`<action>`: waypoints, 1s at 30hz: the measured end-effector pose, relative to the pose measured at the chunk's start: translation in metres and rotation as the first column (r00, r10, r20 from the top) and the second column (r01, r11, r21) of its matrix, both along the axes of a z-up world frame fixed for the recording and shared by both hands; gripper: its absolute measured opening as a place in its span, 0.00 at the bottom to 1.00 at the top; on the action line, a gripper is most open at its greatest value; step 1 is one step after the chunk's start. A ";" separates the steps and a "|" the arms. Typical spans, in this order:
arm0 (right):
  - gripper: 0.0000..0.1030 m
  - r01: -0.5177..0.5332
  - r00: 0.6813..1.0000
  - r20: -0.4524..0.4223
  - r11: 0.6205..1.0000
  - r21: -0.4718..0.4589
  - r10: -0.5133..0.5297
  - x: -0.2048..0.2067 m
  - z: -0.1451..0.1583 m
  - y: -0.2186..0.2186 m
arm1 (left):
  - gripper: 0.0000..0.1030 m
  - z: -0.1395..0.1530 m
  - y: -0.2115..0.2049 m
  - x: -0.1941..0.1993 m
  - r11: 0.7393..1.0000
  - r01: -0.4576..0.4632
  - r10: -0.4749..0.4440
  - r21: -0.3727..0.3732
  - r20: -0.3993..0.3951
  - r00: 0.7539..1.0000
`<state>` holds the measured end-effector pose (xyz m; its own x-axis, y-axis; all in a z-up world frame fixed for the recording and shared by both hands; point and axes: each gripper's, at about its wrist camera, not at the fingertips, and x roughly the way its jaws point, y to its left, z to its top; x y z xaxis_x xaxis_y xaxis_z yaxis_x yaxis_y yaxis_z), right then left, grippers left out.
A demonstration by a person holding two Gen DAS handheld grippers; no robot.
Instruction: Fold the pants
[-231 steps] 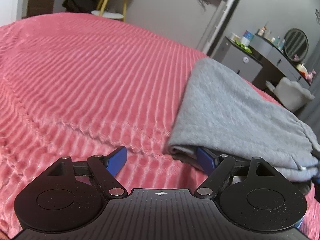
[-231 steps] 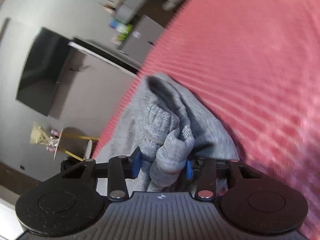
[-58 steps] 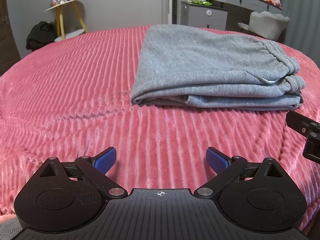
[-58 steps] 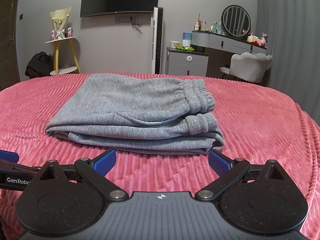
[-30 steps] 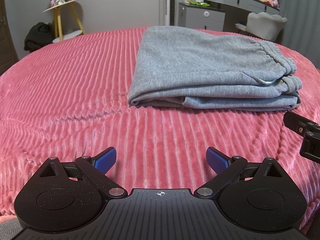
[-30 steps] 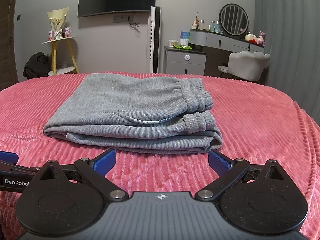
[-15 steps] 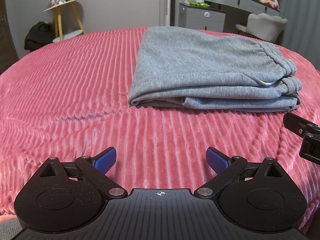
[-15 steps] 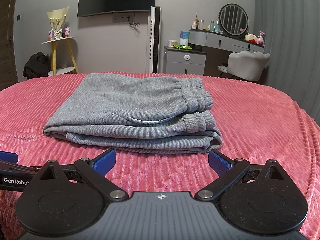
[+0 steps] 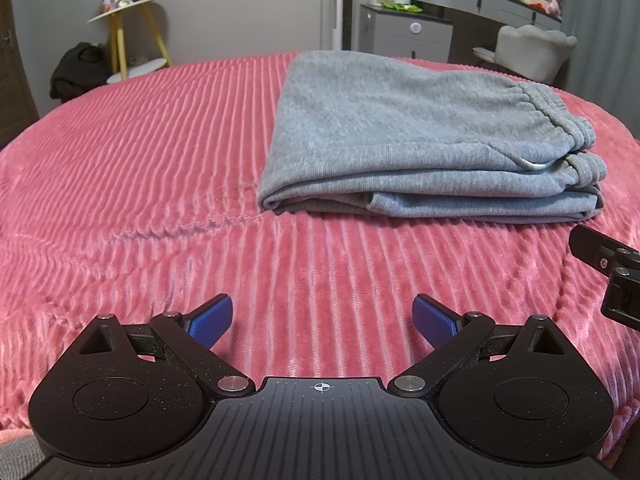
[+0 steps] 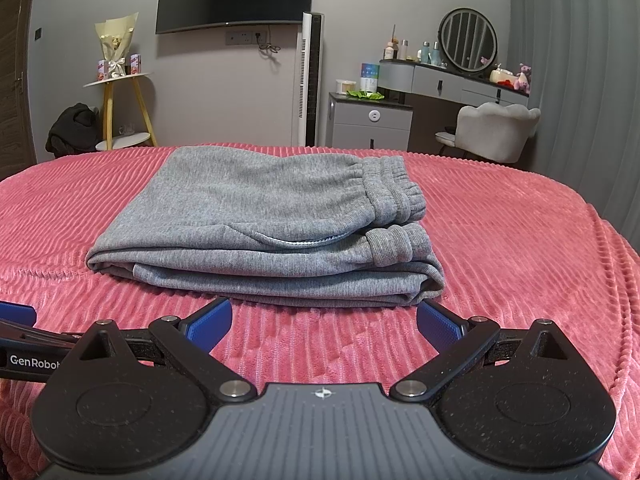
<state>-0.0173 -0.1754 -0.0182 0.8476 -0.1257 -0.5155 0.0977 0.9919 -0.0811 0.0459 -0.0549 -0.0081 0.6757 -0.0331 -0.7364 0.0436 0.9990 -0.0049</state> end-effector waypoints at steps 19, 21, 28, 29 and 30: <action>0.96 0.002 1.000 -0.013 1.000 -0.007 -0.002 0.001 0.000 0.002 | 0.97 -0.001 0.000 0.000 1.000 0.002 -0.002 -0.006 -0.001 1.000; 0.96 0.001 1.000 -0.015 1.000 -0.007 -0.001 0.001 -0.001 0.002 | 0.97 -0.001 -0.001 0.000 1.000 0.003 -0.003 -0.007 -0.002 1.000; 0.96 0.001 1.000 -0.019 1.000 -0.005 -0.001 0.002 -0.002 0.000 | 0.97 -0.002 0.000 0.001 1.000 0.007 -0.007 -0.025 -0.006 1.000; 0.96 0.001 1.000 -0.019 1.000 -0.005 -0.001 0.003 -0.002 0.000 | 0.97 -0.002 0.000 0.001 1.000 0.009 -0.009 -0.027 -0.003 1.000; 0.96 0.001 1.000 -0.020 1.000 -0.005 -0.001 0.003 -0.002 0.000 | 0.97 -0.002 0.000 0.000 1.000 0.011 -0.011 -0.029 -0.001 1.000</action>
<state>-0.0146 -0.1752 -0.0206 0.8371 -0.1291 -0.5317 0.0971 0.9914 -0.0878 0.0461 -0.0547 -0.0098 0.6746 -0.0615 -0.7356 0.0542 0.9980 -0.0338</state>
